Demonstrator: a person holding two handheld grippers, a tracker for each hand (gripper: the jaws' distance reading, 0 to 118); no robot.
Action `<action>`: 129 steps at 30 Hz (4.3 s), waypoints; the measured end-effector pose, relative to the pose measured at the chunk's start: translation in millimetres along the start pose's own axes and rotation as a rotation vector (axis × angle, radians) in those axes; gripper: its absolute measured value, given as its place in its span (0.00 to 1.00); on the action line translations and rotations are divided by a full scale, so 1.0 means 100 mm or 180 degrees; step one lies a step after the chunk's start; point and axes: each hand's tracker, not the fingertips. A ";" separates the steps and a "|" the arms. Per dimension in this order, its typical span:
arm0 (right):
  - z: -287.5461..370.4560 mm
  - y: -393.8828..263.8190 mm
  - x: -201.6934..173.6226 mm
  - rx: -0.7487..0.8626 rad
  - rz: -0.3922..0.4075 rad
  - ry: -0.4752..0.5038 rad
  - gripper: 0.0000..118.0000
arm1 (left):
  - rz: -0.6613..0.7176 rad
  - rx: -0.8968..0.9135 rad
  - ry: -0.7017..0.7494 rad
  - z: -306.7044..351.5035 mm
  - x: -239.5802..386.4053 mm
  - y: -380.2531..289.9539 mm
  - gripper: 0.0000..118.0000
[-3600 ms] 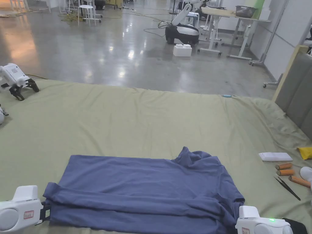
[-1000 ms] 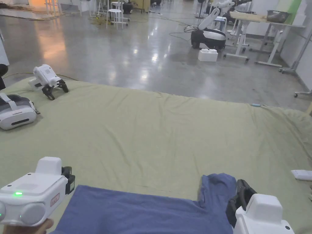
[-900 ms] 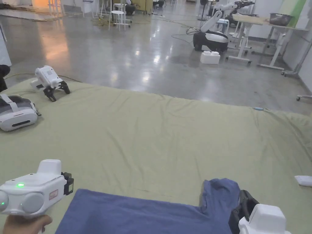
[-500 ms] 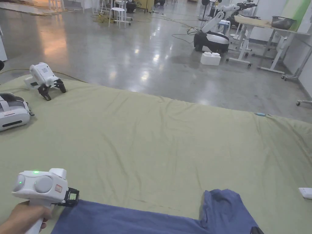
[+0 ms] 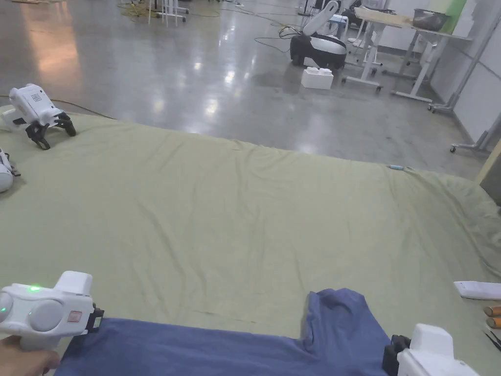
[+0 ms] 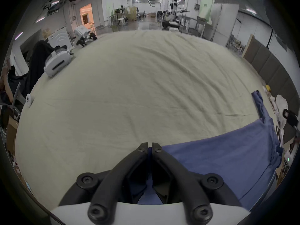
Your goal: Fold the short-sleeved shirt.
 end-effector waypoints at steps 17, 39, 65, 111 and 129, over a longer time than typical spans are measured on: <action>-1.33 0.33 0.29 -0.1376 0.0264 0.0562 0.01 | 0.0067 0.0459 0.0049 0.57 0.11 -0.22 0.00; 0.77 0.26 0.73 -0.0349 0.0195 0.0566 0.00 | 0.0123 0.0936 -0.0260 1.61 -0.24 -0.49 0.00; 1.29 -1.58 0.57 -0.1153 0.0367 0.0188 0.25 | 0.0043 0.0106 0.0033 1.28 -0.16 -1.98 0.13; 1.75 -0.02 -0.96 0.1883 0.0000 0.0285 0.00 | 0.0133 0.1572 -0.0026 2.09 0.03 -1.00 0.00; 1.58 -0.23 -1.08 0.1496 0.0117 0.0395 0.00 | 0.1900 -0.0271 -0.2003 0.80 -1.60 -1.88 0.62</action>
